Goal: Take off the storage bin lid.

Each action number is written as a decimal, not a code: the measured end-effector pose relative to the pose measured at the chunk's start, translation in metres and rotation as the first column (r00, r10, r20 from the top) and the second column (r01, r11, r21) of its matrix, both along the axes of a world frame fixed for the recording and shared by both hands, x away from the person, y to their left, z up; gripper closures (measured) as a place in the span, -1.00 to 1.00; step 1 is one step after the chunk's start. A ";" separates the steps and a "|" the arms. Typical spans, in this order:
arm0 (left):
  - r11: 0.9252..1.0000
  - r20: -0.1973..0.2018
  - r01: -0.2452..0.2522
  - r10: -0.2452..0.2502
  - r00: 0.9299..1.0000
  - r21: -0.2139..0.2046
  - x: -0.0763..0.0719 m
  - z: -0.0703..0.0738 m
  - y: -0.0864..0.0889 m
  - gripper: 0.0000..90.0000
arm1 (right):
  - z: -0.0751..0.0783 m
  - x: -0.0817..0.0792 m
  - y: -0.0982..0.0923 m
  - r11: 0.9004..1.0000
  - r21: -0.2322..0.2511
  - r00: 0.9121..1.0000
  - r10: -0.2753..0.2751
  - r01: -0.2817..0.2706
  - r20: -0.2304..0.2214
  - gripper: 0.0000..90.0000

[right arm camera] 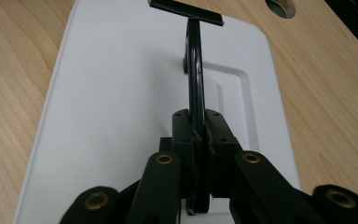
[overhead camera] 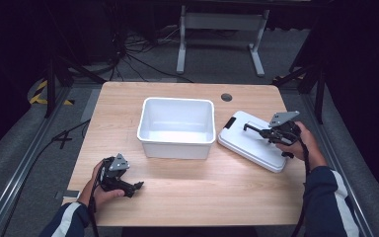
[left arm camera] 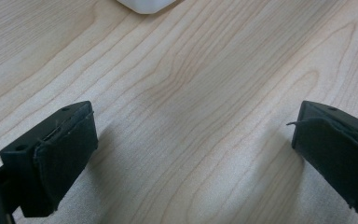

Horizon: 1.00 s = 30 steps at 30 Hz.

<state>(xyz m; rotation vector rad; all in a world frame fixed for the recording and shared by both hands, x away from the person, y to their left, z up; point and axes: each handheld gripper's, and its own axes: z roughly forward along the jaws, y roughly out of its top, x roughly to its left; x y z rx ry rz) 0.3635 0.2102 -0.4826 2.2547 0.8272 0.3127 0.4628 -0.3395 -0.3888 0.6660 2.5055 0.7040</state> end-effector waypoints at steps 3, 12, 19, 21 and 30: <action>1.000 0.000 0.000 0.000 1.000 0.000 0.000 0.000 0.000 -0.99 | -0.003 0.002 0.001 1.000 0.000 1.000 0.001 -0.001 -0.009 0.88; 1.000 0.000 0.000 0.000 1.000 0.000 0.000 0.000 0.000 -0.99 | -0.012 0.005 0.002 1.000 0.009 1.000 -0.022 0.022 -0.016 0.87; 1.000 0.000 0.000 0.000 1.000 0.000 0.000 0.000 0.000 -0.99 | -0.008 0.002 0.003 0.999 0.024 0.999 -0.032 0.032 -0.034 0.75; 1.000 0.000 0.000 0.000 1.000 0.000 0.000 0.000 0.000 -0.99 | -0.007 0.002 0.003 0.999 0.015 0.999 -0.033 0.034 -0.029 0.72; 1.000 -0.003 -0.007 0.007 1.000 0.000 -0.001 0.000 0.000 -0.98 | 0.004 -0.008 0.010 0.998 0.041 0.998 -0.036 0.039 -0.058 0.34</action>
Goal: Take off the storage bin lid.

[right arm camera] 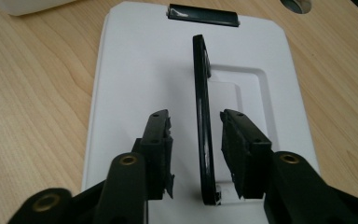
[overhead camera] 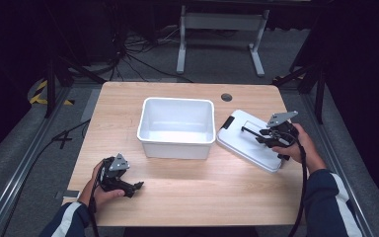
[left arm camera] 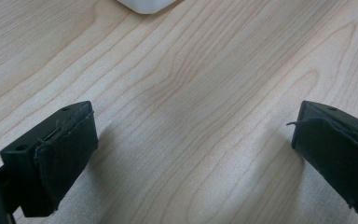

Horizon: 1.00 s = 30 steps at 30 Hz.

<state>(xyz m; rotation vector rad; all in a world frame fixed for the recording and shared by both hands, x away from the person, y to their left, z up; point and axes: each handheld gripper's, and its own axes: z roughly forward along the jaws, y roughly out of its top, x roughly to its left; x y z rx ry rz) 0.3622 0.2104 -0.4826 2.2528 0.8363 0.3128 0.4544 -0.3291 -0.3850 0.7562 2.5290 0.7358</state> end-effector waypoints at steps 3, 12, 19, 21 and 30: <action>1.000 -0.001 0.001 -0.001 1.000 0.001 0.000 0.000 0.000 -0.98 | 0.003 -0.004 0.001 1.000 0.023 1.000 -0.004 0.003 0.003 0.25; 1.000 -0.002 0.026 -0.026 1.000 0.002 0.002 0.000 0.001 -0.98 | 0.020 -0.028 0.007 0.999 0.034 1.000 -0.010 0.010 -0.009 0.09; 0.999 0.003 0.052 -0.052 0.999 0.010 0.006 0.001 0.001 -1.00 | 0.021 -0.053 0.007 1.000 0.023 1.000 -0.006 0.006 -0.004 0.02; 0.999 0.001 0.048 -0.048 0.999 0.006 0.006 0.000 0.001 -1.00 | 0.021 -0.056 0.006 1.000 0.025 1.000 -0.008 0.008 -0.004 0.01; 0.999 0.000 0.048 -0.048 0.999 -0.002 0.008 0.000 0.000 -1.00 | 0.015 -0.076 -0.010 0.998 0.054 0.999 -0.039 0.038 0.017 -0.04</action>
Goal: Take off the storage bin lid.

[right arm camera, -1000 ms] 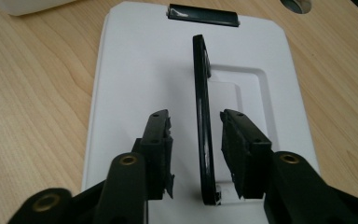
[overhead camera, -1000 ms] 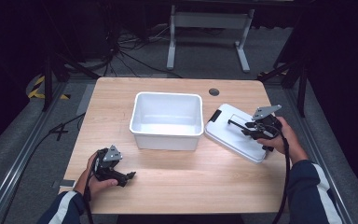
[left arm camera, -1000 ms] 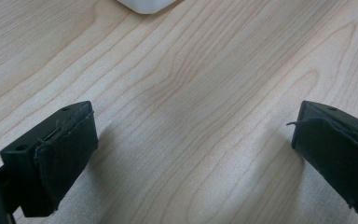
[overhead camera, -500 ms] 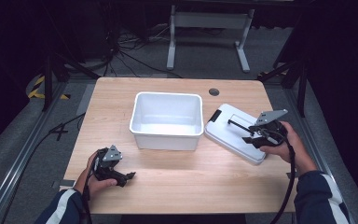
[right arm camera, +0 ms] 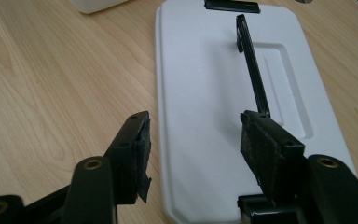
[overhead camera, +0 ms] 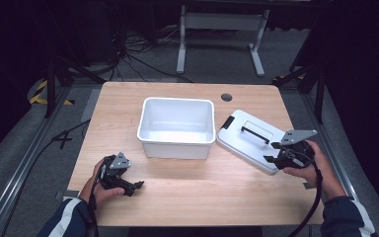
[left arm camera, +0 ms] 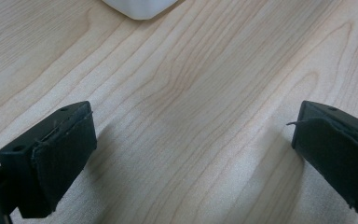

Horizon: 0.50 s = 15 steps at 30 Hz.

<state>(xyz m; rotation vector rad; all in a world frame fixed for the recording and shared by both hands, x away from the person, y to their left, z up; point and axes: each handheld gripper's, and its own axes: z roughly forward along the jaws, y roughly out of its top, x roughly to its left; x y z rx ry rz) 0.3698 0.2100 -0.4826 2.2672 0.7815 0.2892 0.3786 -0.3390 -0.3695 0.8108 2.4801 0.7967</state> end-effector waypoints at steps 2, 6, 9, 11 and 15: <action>1.000 0.000 -0.001 0.001 1.000 -0.001 0.000 0.000 0.000 -1.00 | -0.001 -0.004 -0.003 1.000 0.005 1.000 0.008 -0.008 0.013 -0.05; 1.000 0.000 0.001 -0.001 1.000 0.000 0.000 0.000 0.000 -1.00 | -0.004 -0.011 -0.007 1.000 -0.003 1.000 0.002 -0.002 0.022 -0.08; 1.000 -0.001 0.000 0.000 1.000 -0.001 0.000 0.000 0.000 -1.00 | -0.006 -0.016 -0.011 1.000 0.000 0.999 -0.004 0.004 0.033 -0.10; 1.000 -0.001 0.000 0.000 1.000 0.000 0.000 0.000 0.000 -1.00 | -0.007 -0.017 -0.012 1.000 0.002 0.999 -0.003 0.003 0.034 -0.11; 1.000 0.000 0.000 0.000 1.000 -0.001 0.000 0.000 0.000 -1.00 | -0.011 -0.023 -0.016 1.000 0.000 0.998 -0.007 0.007 0.063 -0.15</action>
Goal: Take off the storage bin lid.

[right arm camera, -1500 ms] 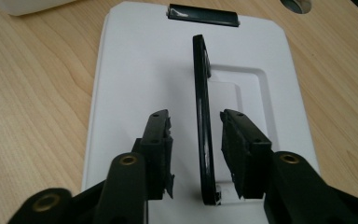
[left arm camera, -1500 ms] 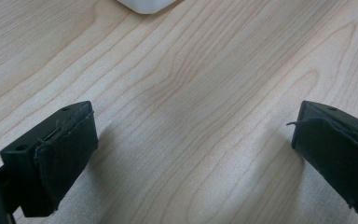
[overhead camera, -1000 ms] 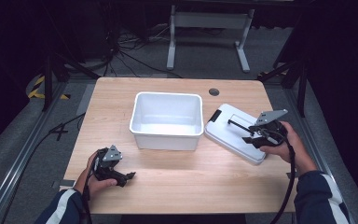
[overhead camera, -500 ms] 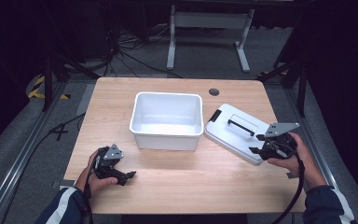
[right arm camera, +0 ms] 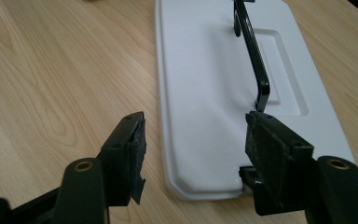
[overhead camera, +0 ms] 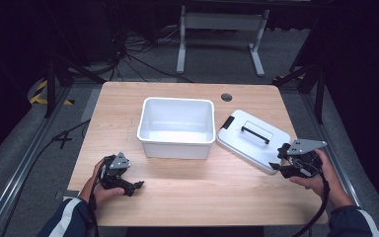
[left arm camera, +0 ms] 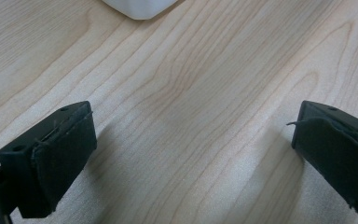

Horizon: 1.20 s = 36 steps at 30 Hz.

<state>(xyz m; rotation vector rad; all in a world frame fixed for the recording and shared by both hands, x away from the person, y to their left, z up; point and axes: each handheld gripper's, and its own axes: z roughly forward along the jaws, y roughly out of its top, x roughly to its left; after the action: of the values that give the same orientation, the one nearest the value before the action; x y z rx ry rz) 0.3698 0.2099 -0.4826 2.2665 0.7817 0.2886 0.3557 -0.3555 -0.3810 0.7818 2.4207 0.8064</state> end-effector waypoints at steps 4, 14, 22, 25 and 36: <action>1.000 0.000 0.000 0.000 1.000 0.001 0.000 0.000 0.000 -1.00 | -0.004 -0.007 -0.004 1.000 0.007 1.000 -0.009 0.009 0.019 -0.15; 1.000 0.000 0.001 -0.001 1.000 0.002 0.000 0.000 0.000 -1.00 | -0.019 -0.017 -0.017 0.999 0.026 0.999 -0.035 0.035 0.009 -0.20; 1.000 0.005 0.005 -0.005 1.000 0.007 0.000 0.000 0.000 -1.00 | -0.041 -0.024 -0.028 0.996 0.046 0.997 -0.072 0.073 -0.015 -0.21; 1.000 0.004 0.004 -0.004 1.000 0.006 0.000 0.000 0.000 -0.99 | -0.049 -0.025 -0.030 0.994 0.055 0.996 -0.092 0.093 -0.022 -0.22; 1.000 0.004 0.003 -0.003 1.000 0.006 0.000 0.000 0.000 -0.99 | -0.070 -0.033 -0.041 0.981 0.136 0.989 -0.129 0.138 -0.071 -0.28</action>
<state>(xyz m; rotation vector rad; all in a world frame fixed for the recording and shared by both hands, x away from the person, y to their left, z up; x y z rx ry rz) 0.3699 0.2103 -0.4823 2.2721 0.7763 0.2947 0.3224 -0.3965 -0.4509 1.0261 2.3540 0.9190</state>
